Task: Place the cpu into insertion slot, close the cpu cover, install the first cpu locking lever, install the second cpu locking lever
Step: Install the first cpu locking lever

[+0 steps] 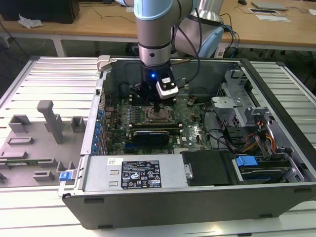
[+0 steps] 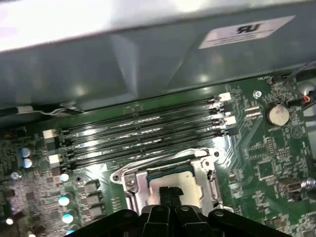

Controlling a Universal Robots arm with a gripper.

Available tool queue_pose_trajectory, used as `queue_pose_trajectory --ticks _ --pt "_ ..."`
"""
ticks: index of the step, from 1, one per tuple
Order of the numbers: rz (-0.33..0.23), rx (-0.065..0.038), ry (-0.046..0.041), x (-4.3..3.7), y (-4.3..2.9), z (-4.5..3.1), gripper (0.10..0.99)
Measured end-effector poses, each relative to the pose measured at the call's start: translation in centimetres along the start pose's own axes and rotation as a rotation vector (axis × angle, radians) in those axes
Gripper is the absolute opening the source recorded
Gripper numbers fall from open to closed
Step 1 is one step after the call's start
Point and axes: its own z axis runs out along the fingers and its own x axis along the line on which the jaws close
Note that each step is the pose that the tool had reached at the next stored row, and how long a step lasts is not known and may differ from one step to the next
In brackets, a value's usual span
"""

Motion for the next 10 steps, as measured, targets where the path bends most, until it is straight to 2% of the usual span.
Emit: queue_pose_trajectory --ticks 1,2,3,4,5,10 --pt "-0.006 0.002 0.0054 -0.23 0.05 0.02 0.106" --pt "-0.009 0.008 0.0095 -0.26 0.05 0.03 0.106" --pt "-0.012 0.020 0.0120 -0.26 0.05 0.02 0.106" --pt "-0.014 0.029 0.0116 -0.27 0.05 0.00 0.106" --pt "-0.017 0.033 0.0114 -0.28 0.05 -0.10 0.106" --pt "-0.037 0.033 0.0114 -0.35 0.09 -1.04 0.106"
